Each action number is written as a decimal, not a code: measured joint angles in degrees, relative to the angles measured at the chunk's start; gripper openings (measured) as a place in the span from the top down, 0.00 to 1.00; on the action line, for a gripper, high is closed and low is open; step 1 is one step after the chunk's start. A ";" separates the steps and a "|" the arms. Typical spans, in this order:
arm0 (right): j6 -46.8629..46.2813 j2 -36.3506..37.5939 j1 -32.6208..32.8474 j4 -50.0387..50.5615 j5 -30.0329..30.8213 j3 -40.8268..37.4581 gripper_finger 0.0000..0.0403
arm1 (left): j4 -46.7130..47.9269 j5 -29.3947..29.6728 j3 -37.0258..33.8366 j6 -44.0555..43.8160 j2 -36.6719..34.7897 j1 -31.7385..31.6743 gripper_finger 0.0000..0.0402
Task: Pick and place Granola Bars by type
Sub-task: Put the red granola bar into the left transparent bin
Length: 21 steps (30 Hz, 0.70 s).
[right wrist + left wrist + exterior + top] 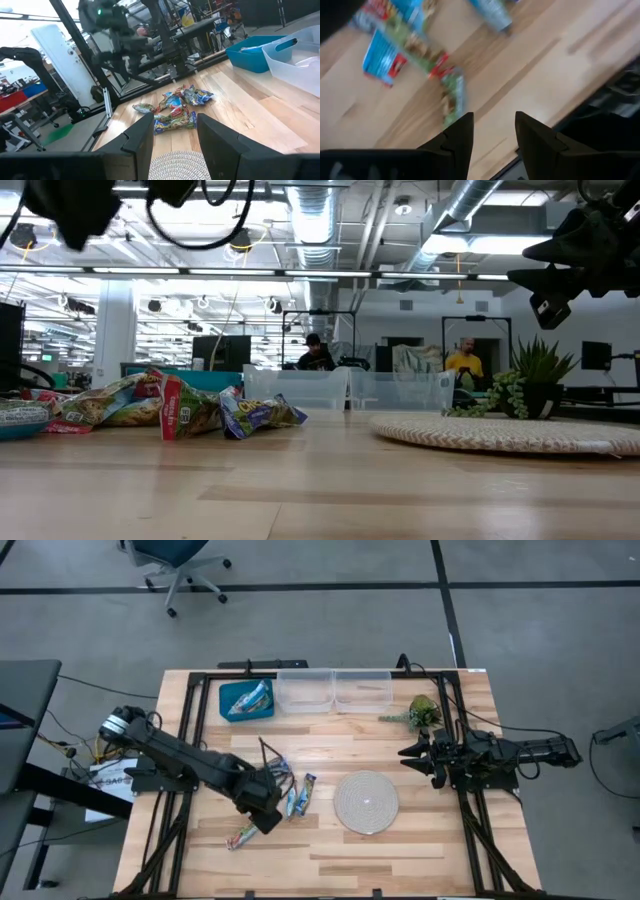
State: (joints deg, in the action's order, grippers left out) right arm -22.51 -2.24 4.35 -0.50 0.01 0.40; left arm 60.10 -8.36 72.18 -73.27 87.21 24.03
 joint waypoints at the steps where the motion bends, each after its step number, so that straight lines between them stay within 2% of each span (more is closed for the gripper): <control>1: 0.00 0.00 -0.01 -0.01 0.00 0.00 0.65 | 1.09 0.03 0.00 -1.08 0.60 0.69 0.66; 8: -0.01 0.00 0.00 0.00 -0.02 0.00 0.65 | 9.78 0.66 -0.02 -8.08 4.28 5.54 0.66; 16: 0.00 0.02 0.01 -0.01 -0.02 0.00 0.64 | 5.99 3.76 -0.07 -11.38 5.98 9.31 0.65; 21: 0.00 0.00 0.01 0.01 -0.02 0.00 0.65 | 4.35 4.11 -0.07 -10.51 9.55 10.00 0.59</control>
State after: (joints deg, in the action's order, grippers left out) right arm -22.50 -2.24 4.36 -0.49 -0.01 0.40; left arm 64.45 -4.25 72.11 -83.79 96.76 34.02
